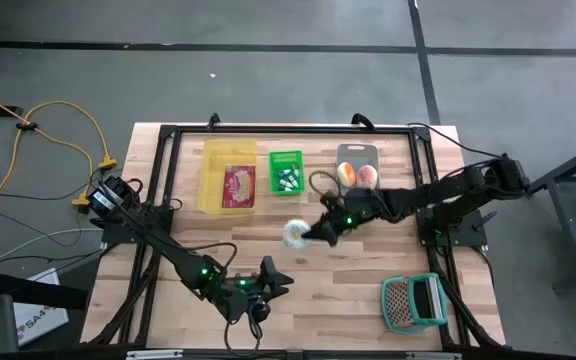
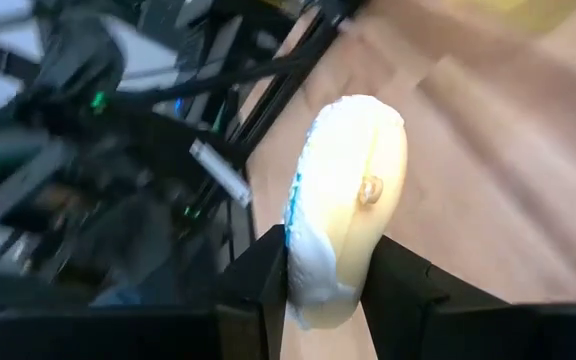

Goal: Pick & Place Food Item
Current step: Put the white donut into the gray bin

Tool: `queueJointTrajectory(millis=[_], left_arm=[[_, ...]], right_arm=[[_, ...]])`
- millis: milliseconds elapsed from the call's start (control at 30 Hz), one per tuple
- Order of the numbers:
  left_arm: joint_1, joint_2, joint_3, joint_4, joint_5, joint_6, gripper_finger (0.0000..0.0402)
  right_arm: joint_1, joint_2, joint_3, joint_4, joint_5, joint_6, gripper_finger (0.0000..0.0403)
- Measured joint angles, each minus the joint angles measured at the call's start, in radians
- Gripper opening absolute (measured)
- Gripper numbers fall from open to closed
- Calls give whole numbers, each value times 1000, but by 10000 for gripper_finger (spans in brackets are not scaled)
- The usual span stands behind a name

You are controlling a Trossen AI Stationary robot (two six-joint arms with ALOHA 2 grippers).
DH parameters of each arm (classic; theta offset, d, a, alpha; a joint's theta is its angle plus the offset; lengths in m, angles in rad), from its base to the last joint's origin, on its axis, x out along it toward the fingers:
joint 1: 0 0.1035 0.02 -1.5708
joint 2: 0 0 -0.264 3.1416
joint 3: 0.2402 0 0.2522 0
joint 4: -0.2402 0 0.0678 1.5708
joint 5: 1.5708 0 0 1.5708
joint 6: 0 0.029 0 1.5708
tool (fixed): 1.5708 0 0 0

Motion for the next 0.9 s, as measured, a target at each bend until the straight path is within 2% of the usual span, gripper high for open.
queueJointTrajectory(millis=[300,467,667,900], left_arm=[[0,0,0,-6,-25,-14,179],[0,0,0,-14,-70,-15,179],[0,0,0,-25,-101,-17,179],[1,0,0,-25,-127,-16,179]], right_arm=[[-252,0,0,-29,-217,-28,100],[-404,-59,0,-78,-320,-68,100],[-595,-196,0,-339,-308,-189,100],[-746,-356,0,-649,-157,-283,100]])
